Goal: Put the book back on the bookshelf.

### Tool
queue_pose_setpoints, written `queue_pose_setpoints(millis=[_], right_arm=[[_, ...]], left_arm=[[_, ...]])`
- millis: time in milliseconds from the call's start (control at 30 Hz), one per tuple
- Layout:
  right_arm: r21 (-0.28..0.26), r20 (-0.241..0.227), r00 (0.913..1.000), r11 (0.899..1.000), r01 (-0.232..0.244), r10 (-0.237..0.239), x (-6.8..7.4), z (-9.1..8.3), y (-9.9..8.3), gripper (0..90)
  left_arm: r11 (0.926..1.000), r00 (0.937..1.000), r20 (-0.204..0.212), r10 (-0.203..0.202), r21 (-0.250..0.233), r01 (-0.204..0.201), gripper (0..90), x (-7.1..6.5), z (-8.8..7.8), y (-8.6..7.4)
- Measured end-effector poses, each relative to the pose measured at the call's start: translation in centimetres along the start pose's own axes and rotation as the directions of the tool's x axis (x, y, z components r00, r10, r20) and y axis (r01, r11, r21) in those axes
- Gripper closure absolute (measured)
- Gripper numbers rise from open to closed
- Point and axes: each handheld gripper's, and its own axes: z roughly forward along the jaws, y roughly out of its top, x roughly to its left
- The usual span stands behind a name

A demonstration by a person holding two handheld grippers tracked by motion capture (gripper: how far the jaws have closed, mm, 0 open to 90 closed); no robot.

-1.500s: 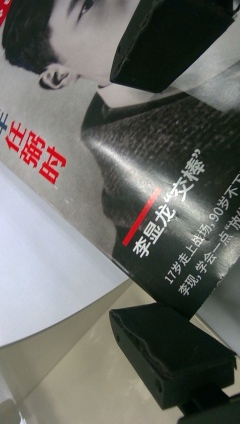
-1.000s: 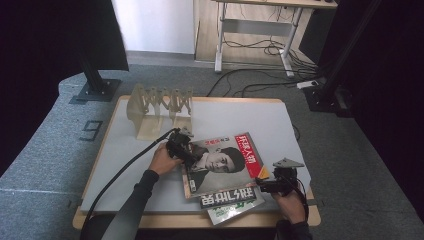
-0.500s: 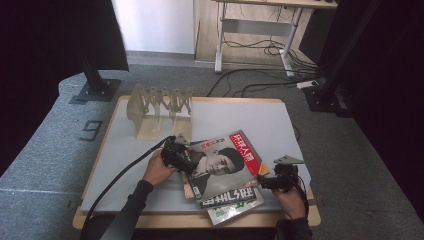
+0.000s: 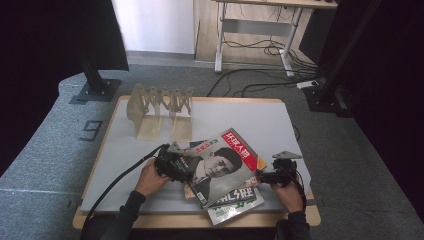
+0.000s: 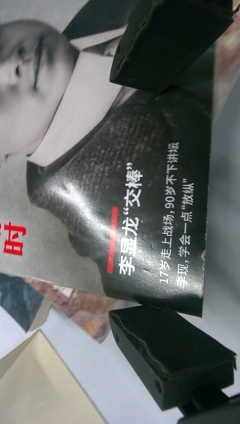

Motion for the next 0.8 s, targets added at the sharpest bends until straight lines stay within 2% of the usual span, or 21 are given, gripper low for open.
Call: queue_pose_setpoints(millis=[433,633,733,800], right_arm=[[0.002,0.02,0.9994,1.0,-0.027,0.027,-0.7,1.5,1.2,0.5],[0.017,0.03,0.9995,1.0,-0.014,0.013,-0.8,1.7,2.1,3.5],[0.017,-0.002,1.0,1.0,-0.007,0.007,-0.2,1.2,2.2,3.5],[0.021,-0.023,0.9997,1.0,0.012,-0.012,0.5,0.9,2.0,3.4]], left_arm=[[0.9997,0.9985,0.054,-0.004,-0.024,0.006,0.0,-1.1,-0.9,-1.9],[0.9991,0.9971,0.076,-0.004,-0.042,0.008,0.0,-1.7,-1.1,-2.7],[0.9997,0.9973,0.071,0.02,-0.018,-0.019,0.1,-2.1,-1.2,-3.2],[0.9998,0.9975,0.07,0.015,-0.017,-0.014,0.6,-2.3,-1.3,-3.4]])
